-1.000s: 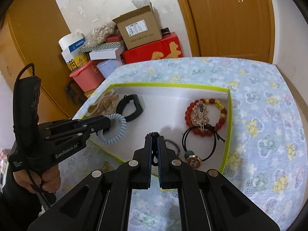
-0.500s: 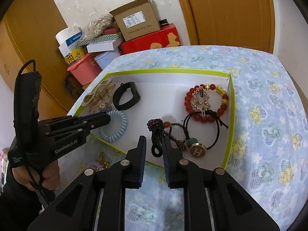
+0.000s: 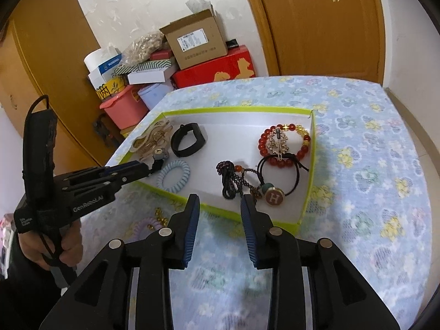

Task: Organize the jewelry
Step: 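Open the right tool over the green box to drop the bracelet while the left tool releases the coil there, then withdraw both open tools from the box back over the table, then lower the left tool onto the lavender coil hair tie and grasp it, then grasp the gold chain charm with the right tool while the left tool lifts the lavender coil, then carry the gold chain and lavender coil into the green box, open both tools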

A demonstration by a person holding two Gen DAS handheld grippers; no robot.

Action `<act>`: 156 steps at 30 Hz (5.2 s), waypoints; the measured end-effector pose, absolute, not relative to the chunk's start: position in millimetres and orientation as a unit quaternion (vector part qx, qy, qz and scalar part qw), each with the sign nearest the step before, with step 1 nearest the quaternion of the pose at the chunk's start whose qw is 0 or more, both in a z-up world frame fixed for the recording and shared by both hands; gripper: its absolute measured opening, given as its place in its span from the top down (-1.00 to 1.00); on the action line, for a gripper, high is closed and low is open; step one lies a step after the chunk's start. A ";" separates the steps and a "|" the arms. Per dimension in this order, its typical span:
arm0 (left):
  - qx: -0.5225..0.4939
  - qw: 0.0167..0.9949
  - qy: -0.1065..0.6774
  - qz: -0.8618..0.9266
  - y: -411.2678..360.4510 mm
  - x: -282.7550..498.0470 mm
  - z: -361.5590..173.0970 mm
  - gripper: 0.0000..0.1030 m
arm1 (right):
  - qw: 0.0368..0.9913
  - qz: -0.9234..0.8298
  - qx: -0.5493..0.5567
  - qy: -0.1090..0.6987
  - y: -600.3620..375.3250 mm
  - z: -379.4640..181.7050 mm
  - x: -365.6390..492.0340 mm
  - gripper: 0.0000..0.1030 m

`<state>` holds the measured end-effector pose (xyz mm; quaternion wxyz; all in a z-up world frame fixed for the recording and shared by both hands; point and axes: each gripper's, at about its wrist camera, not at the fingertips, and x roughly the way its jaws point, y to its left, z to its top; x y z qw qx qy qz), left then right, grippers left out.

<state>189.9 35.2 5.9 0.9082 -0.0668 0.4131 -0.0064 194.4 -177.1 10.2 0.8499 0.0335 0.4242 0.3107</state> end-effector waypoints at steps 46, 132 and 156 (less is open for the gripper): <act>-0.066 0.907 0.416 -0.013 8.9 71.9 6.0 0.53 | 0.864 0.291 -0.024 0.411 -193.5 19.1 65.2 0.38; -0.113 0.918 0.380 0.026 80.3 67.3 0.9 0.82 | 0.829 0.378 -0.093 0.402 -87.2 6.1 125.4 0.84; -0.062 0.929 0.365 -0.006 47.1 130.3 49.3 0.82 | 0.861 0.369 -0.044 0.349 -136.3 78.6 156.5 0.84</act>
